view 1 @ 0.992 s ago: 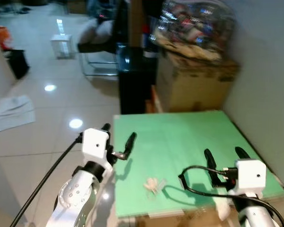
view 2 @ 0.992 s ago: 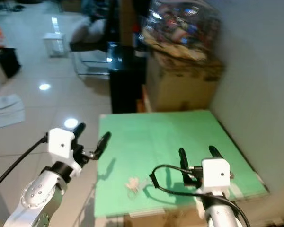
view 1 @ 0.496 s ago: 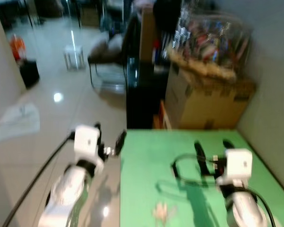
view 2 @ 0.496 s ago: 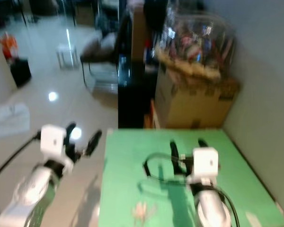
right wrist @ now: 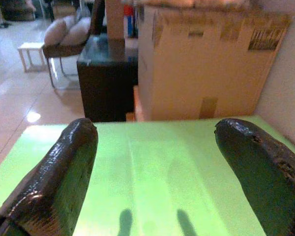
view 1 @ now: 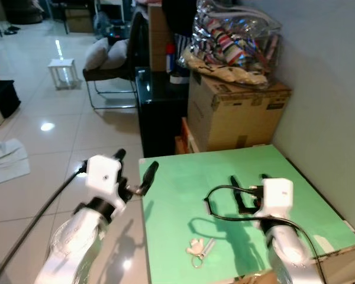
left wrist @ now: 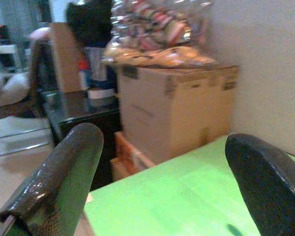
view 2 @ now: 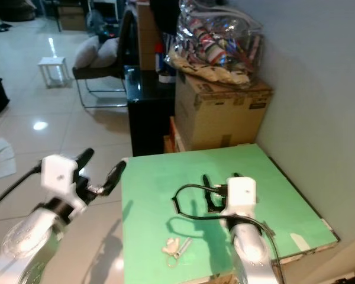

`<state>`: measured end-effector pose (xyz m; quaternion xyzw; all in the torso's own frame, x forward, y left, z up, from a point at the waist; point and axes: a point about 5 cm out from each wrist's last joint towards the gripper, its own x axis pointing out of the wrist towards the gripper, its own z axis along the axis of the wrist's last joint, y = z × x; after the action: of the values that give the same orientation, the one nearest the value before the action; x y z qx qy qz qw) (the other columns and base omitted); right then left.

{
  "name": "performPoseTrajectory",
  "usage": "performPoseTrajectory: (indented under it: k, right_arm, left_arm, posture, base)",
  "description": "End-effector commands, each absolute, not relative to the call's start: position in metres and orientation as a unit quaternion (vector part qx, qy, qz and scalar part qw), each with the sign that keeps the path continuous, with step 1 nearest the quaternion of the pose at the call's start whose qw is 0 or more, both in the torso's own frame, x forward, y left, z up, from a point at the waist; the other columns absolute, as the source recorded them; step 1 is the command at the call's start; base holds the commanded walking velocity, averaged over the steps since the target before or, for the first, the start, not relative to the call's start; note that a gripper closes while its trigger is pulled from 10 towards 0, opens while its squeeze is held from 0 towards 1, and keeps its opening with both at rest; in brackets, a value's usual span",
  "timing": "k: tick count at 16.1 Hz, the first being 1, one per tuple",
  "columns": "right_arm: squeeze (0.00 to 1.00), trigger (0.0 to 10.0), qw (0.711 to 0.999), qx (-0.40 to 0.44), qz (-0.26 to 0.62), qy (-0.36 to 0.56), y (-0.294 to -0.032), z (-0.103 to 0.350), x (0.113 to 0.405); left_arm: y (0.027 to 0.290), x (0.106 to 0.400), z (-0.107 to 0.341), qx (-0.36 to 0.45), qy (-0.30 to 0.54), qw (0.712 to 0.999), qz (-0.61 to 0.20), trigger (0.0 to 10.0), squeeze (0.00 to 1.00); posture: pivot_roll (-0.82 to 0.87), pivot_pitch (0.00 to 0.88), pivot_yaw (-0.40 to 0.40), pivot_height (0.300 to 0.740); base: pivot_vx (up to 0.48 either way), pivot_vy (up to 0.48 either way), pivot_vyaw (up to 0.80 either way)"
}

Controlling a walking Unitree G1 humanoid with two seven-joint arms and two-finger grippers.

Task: Hang keys on a hook

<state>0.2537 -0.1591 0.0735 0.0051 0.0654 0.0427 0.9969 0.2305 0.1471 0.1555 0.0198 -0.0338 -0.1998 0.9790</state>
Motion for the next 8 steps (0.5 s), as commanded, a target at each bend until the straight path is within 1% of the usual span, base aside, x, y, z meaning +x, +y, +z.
performPoseTrajectory:
  k: [1, 2, 4, 6, 7, 8]
  right_arm:
    - [0.0, 10.0, 0.996, 0.017, 0.046, 0.073, -0.157, 0.067, 0.259]
    - [0.0, 10.0, 0.996, 0.018, 0.049, 0.076, -0.156, 0.065, 0.262]
    - [0.0, 10.0, 0.994, 0.024, 0.074, 0.081, -0.146, 0.059, 0.275]
    - [0.0, 10.0, 0.993, 0.031, 0.079, 0.081, -0.141, 0.058, 0.285]
    - [0.0, 10.0, 0.993, 0.033, 0.08, 0.081, -0.139, 0.057, 0.287]
    - [0.0, 10.0, 0.992, 0.042, 0.085, 0.086, -0.133, 0.054, 0.292]
  left_arm:
    - [0.145, 0.222, 0.163, 0.023, -0.047, 0.973, -0.224, 10.0, 0.0]
    - [0.145, 0.219, 0.164, 0.024, -0.047, 0.973, -0.227, 10.0, 0.0]
    - [0.148, 0.21, 0.169, 0.022, -0.047, 0.971, -0.232, 10.0, 0.0]
    - [0.154, 0.202, 0.172, 0.022, -0.043, 0.971, -0.235, 10.0, 0.0]
    - [0.156, 0.2, 0.172, 0.022, -0.041, 0.971, -0.236, 10.0, 0.0]
    - [0.16, 0.194, 0.167, 0.016, -0.022, 0.971, -0.237, 10.0, 0.0]
  posture:
    - [-0.01, 0.001, -0.011, 0.74]
    - [-0.01, 0.004, -0.011, 0.74]
    - [0.04, 0.027, -0.012, 0.74]
    - [0.06, 0.054, -0.01, 0.74]
    - [0.06, 0.054, -0.01, 0.74]
    - [0.07, 0.07, -0.015, 0.74]
  base:
    - [0.0, 0.0, 0.0]
    - [0.0, 0.0, 0.0]
    - [0.0, 0.0, 0.0]
    - [0.0, 0.0, 0.0]
    - [0.0, 0.0, 0.0]
    - [0.0, 0.0, 0.0]
